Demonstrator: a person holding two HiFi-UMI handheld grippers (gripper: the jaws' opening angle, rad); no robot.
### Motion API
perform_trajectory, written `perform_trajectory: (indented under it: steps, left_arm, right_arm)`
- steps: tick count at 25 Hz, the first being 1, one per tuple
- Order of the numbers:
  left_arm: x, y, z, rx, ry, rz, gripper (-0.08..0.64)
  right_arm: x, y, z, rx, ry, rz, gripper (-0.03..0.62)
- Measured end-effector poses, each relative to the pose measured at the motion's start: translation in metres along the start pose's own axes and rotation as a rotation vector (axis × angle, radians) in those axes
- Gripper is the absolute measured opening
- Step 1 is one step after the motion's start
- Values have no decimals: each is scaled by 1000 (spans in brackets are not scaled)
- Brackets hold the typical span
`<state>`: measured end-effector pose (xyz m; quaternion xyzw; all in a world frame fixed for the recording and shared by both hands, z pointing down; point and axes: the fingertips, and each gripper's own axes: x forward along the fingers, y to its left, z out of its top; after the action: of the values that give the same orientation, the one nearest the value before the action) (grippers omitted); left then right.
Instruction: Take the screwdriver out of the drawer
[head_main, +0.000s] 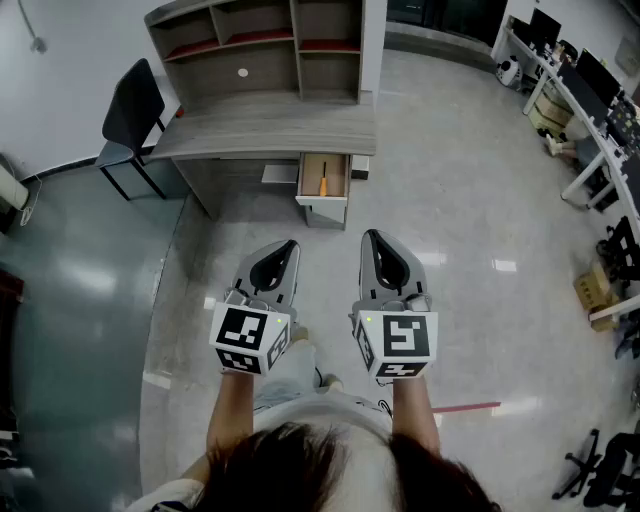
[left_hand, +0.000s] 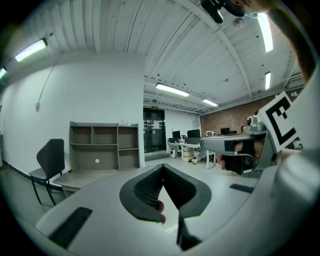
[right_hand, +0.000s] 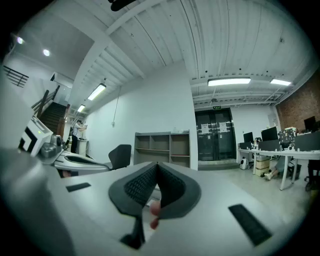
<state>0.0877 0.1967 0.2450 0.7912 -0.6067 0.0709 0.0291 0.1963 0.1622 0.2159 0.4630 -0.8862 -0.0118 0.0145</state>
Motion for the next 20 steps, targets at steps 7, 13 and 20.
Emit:
perform_trajectory:
  steps: [7,13,20]
  left_arm:
    - [28,45,-2,-12,-3,-16,17]
    - [55,87,-7,-24,3,-41,17]
    - [80,136,-9,-38,-1,-65,17]
  right_arm:
    - [49,7,-1,12,-1,-16,26]
    - [99,17,-5,22,14,-19,26]
    - [155,31,-5,-48,16,-38,26]
